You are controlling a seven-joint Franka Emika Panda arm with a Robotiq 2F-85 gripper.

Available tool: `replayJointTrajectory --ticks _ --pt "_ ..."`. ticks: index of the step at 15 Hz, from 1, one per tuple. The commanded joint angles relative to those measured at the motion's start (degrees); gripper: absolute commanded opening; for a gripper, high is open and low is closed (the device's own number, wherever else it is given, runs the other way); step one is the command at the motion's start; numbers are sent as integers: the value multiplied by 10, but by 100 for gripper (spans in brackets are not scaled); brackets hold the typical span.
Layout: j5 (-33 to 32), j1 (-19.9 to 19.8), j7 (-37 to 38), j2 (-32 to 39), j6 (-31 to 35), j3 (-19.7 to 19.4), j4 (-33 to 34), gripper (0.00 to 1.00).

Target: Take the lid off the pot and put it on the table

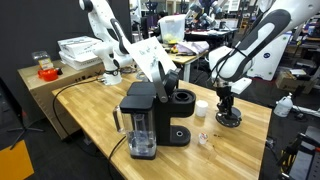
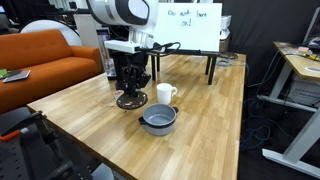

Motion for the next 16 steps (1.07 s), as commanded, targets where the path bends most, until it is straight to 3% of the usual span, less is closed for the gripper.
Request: replayJointTrajectory --ticks 1,16 --pt "9 -14 -37 1 -9 17 1 8" --pt "47 -28 -93 88 -5 48 23 8"
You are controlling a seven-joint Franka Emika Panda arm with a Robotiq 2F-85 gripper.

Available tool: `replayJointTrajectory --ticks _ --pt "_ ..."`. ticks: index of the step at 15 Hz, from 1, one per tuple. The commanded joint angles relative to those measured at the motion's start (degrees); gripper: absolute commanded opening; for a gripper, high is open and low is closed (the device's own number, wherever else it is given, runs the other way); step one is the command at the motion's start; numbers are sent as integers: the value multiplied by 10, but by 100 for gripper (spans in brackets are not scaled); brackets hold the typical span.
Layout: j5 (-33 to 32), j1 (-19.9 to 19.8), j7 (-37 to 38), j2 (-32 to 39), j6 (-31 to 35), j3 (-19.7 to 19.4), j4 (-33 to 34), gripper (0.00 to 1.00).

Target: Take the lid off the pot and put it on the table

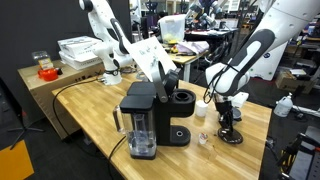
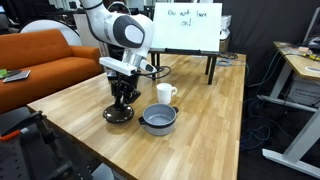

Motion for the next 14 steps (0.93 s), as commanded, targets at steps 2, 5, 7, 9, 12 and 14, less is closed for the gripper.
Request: replayJointTrajectory --ticks 2,5,7,9,12,14 --pt "13 -18 -13 6 -5 11 13 8" --pt "6 -14 1 16 2 2 20 8" --pt "5 -14 8 22 4 -3 24 8" --pt "2 -14 10 25 2 -7 24 14" --pt "3 -15 9 24 -2 -7 20 60" --pt "4 -16 8 17 -1 -7 15 73"
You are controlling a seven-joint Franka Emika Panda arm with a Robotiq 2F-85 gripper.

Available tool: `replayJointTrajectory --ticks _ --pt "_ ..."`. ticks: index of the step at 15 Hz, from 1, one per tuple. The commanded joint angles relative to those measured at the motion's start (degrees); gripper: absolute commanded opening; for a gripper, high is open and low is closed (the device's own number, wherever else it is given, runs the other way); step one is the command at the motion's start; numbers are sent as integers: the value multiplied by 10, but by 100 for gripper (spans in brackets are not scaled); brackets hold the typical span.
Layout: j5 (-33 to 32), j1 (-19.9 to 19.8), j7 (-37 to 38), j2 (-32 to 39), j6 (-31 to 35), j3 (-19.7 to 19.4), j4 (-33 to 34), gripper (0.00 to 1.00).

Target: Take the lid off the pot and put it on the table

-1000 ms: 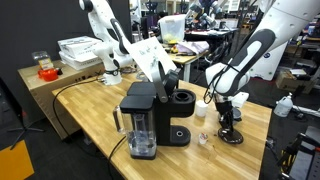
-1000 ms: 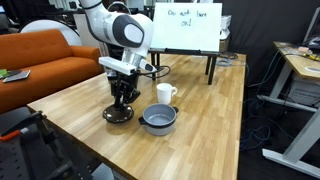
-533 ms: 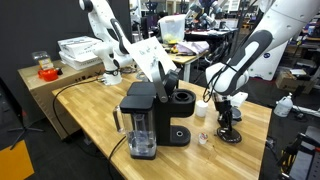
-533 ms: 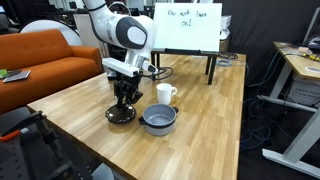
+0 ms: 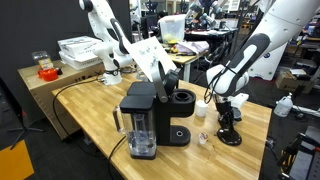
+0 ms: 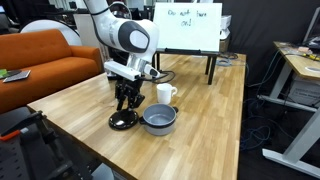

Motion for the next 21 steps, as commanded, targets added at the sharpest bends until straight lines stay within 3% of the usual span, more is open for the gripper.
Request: replayJointTrajectory --ticks 1,4,5,11,21 --pt "0 -8 4 -11 -2 4 -6 79" --pt "1 -10 4 -29 3 4 -18 99" --pt "2 -11 5 -38 5 4 -24 100" --pt "8 -12 33 -106 18 -6 -76 100" --pt "-17 15 194 -284 33 -29 -216 100"
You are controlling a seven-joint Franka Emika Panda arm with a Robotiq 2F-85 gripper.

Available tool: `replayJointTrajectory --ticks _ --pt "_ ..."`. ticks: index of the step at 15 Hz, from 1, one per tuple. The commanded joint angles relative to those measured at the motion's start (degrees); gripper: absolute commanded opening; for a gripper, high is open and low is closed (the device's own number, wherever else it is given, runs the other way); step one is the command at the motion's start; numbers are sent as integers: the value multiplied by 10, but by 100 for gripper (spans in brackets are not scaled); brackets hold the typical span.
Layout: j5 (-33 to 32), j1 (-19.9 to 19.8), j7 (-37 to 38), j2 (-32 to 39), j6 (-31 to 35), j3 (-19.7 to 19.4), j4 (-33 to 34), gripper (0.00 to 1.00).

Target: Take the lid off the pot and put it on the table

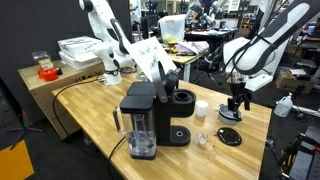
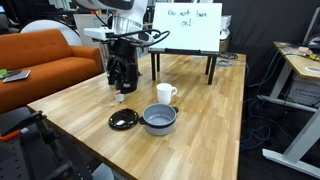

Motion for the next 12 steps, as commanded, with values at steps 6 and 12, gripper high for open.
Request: replayJointTrajectory --ticks 6,12 --pt "-7 1 106 -127 53 -15 -134 100" --pt "-13 -11 120 -177 34 -21 -149 100"
